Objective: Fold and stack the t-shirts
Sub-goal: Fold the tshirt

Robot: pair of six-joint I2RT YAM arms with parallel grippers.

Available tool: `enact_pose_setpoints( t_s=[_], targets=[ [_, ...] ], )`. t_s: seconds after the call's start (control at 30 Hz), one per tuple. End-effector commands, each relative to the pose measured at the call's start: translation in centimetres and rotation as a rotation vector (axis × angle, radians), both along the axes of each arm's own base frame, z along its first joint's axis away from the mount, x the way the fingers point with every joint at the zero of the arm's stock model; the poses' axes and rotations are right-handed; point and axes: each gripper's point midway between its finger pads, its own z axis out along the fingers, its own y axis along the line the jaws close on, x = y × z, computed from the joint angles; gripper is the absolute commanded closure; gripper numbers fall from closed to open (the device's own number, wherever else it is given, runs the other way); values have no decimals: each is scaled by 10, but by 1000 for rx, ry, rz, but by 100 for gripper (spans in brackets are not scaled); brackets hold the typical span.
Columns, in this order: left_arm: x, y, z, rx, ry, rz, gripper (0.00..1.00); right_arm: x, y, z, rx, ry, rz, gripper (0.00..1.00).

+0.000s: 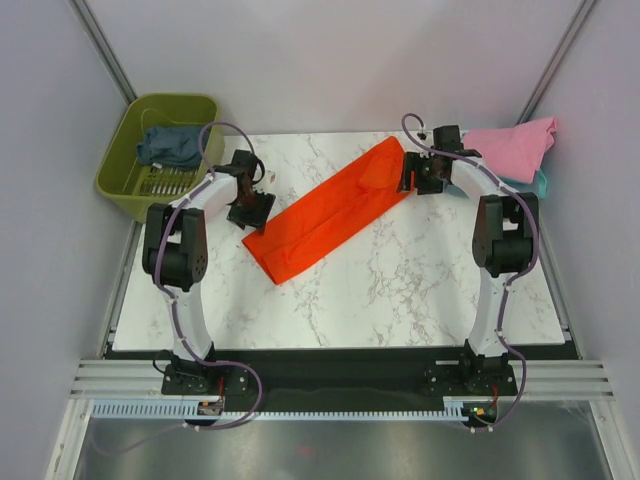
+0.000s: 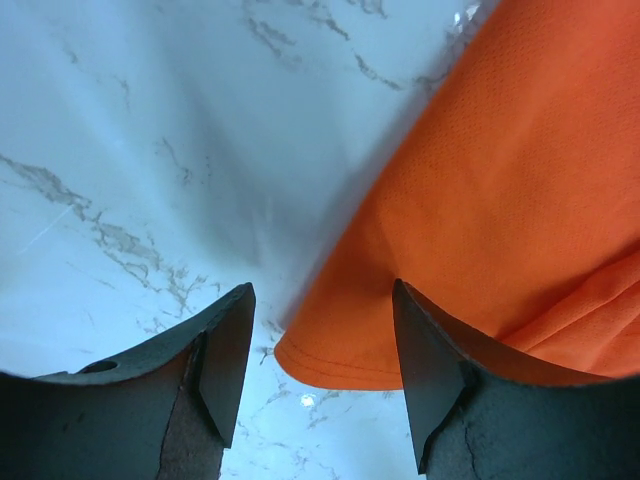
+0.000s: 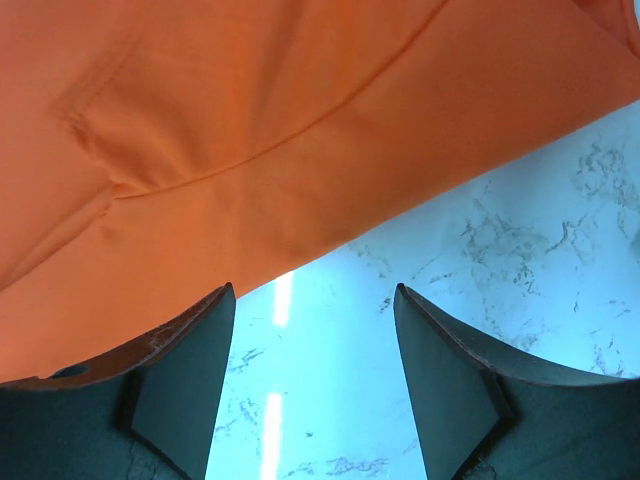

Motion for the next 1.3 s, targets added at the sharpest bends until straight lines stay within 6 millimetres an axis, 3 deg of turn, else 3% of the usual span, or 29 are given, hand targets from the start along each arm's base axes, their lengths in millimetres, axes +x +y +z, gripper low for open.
enact_pose_setpoints(
  t_s=[0.0, 0.23, 0.4, 0.5, 0.6, 0.73, 1.0, 1.27],
  targets=[
    [9, -18, 9, -67, -12, -25, 35, 13, -9, -11, 23, 4, -32, 27],
    [-6, -18, -7, -70, 61, -24, 37, 35, -15, -33, 42, 18, -48, 28],
    [-14, -15, -15, -44, 84, -29, 39, 50, -11, -36, 60, -3, -29, 30],
    [-20, -18, -18, -46, 102, -53, 49, 57, -9, -37, 73, -16, -29, 30],
    [-37, -31, -19, -82, 139, -101, 67, 63, -4, -38, 93, -26, -24, 33],
    [-59, -56, -15, -130, 175, -179, 75, 70, 3, -37, 109, -42, -13, 34],
    [-106, -102, -6, -115, 186, -346, 75, 93, 17, -32, 131, -97, 6, 33],
    [-137, -134, -1, -106, 187, -473, 75, 116, 57, -21, 166, -178, 59, 31]
  ],
)
